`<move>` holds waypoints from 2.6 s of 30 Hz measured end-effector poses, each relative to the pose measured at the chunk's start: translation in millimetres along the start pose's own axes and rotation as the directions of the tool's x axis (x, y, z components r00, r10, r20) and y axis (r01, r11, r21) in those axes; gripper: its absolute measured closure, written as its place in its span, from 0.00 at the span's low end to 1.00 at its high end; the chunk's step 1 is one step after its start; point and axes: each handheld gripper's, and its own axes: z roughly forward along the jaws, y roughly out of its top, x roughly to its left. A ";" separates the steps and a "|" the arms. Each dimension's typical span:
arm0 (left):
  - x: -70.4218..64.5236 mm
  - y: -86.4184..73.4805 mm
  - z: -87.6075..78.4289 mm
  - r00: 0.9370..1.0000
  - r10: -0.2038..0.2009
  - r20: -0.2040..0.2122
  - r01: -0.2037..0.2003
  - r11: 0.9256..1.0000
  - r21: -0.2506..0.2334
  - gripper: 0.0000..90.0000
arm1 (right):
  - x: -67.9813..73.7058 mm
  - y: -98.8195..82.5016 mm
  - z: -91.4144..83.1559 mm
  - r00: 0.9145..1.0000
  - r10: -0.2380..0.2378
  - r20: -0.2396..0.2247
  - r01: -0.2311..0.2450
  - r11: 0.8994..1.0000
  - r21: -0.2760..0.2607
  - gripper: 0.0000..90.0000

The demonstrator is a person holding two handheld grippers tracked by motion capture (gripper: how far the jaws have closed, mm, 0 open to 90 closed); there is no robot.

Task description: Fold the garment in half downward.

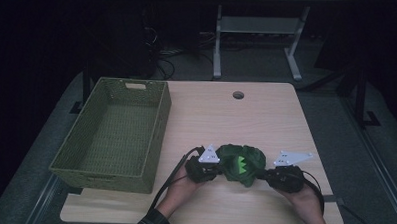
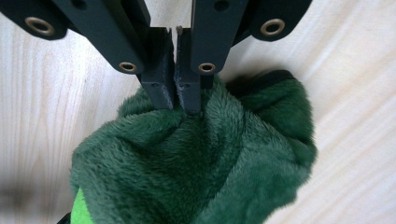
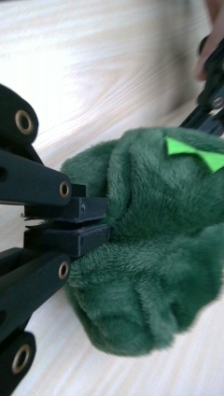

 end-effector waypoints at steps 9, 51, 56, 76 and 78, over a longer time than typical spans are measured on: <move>-6.4 -3.7 14.4 1.000 -0.005 0.002 0.005 0.999 0.036 0.96 | 3.0 -4.7 16.7 0.999 -0.029 0.030 0.027 0.996 0.082 0.96; 8.5 11.8 18.3 0.995 -0.099 -0.005 0.099 0.991 0.089 1.00 | -10.3 0.9 24.1 0.999 0.044 -0.005 -0.043 0.993 0.109 1.00; 9.7 11.6 22.1 0.996 -0.084 -0.024 0.086 0.990 0.108 1.00 | -8.0 -0.8 25.5 0.999 0.044 0.001 -0.043 0.991 0.124 1.00; 13.9 11.6 -3.8 0.991 -0.132 0.026 0.131 0.991 0.033 1.00 | -30.4 -3.4 -16.0 0.993 0.103 0.060 -0.103 0.995 0.011 1.00; 9.6 10.3 -8.6 0.991 -0.131 0.030 0.131 0.991 0.026 1.00 | -36.0 -0.1 -19.3 0.991 0.115 0.070 -0.114 0.993 -0.017 1.00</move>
